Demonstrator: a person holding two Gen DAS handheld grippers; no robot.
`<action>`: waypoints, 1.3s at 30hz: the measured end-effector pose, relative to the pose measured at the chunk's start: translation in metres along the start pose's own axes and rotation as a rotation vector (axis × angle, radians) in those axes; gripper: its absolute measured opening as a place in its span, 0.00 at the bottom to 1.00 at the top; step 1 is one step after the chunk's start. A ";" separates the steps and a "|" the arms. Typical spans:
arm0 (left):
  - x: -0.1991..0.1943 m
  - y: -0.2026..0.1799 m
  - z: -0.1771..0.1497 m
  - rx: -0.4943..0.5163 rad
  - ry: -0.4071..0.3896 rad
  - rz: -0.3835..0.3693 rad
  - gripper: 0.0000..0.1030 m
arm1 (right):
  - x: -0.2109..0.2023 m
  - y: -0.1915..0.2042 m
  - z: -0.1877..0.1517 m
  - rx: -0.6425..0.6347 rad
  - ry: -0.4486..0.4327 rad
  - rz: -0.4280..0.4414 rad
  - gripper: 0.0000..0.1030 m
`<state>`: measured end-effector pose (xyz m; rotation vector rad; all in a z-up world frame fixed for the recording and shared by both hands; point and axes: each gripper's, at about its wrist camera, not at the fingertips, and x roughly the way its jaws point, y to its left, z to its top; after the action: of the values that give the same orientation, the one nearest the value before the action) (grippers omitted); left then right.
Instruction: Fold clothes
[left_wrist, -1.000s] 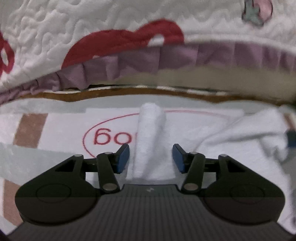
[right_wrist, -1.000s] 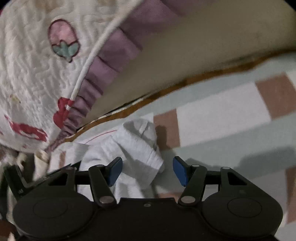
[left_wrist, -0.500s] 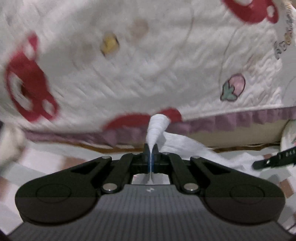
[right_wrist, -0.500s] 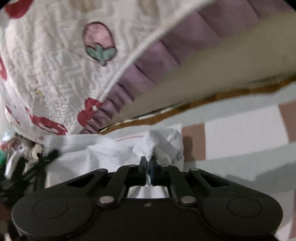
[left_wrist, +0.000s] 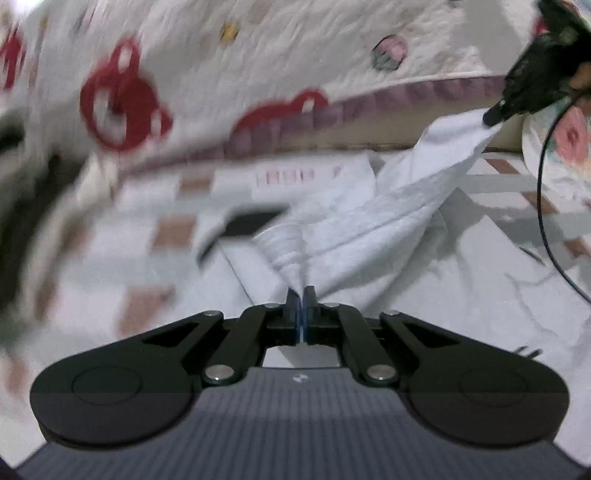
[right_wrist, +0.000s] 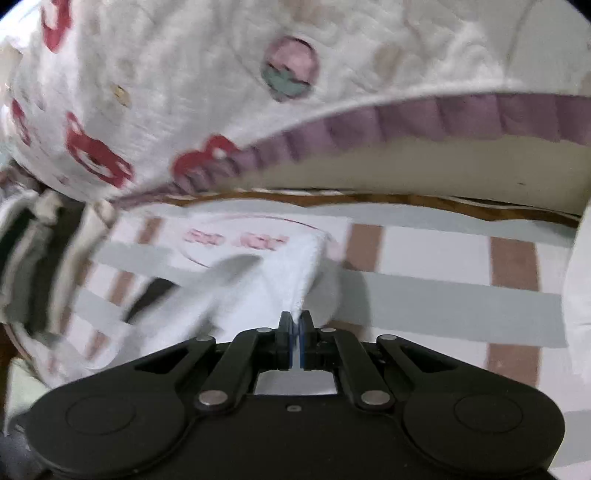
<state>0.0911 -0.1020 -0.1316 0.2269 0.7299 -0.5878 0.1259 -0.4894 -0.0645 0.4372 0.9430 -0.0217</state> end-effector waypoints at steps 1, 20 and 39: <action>-0.001 0.000 -0.002 -0.007 0.015 -0.029 0.01 | -0.001 0.007 -0.004 -0.019 -0.012 -0.010 0.05; 0.000 0.027 0.020 -0.119 0.055 -0.246 0.67 | 0.006 -0.079 -0.031 0.683 -0.003 0.276 0.37; 0.117 -0.012 0.067 0.043 0.135 0.013 0.09 | 0.047 -0.114 -0.022 0.609 0.133 0.107 0.40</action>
<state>0.1913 -0.1880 -0.1630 0.3133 0.8461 -0.5802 0.1133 -0.5770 -0.1526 1.0614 1.0359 -0.1877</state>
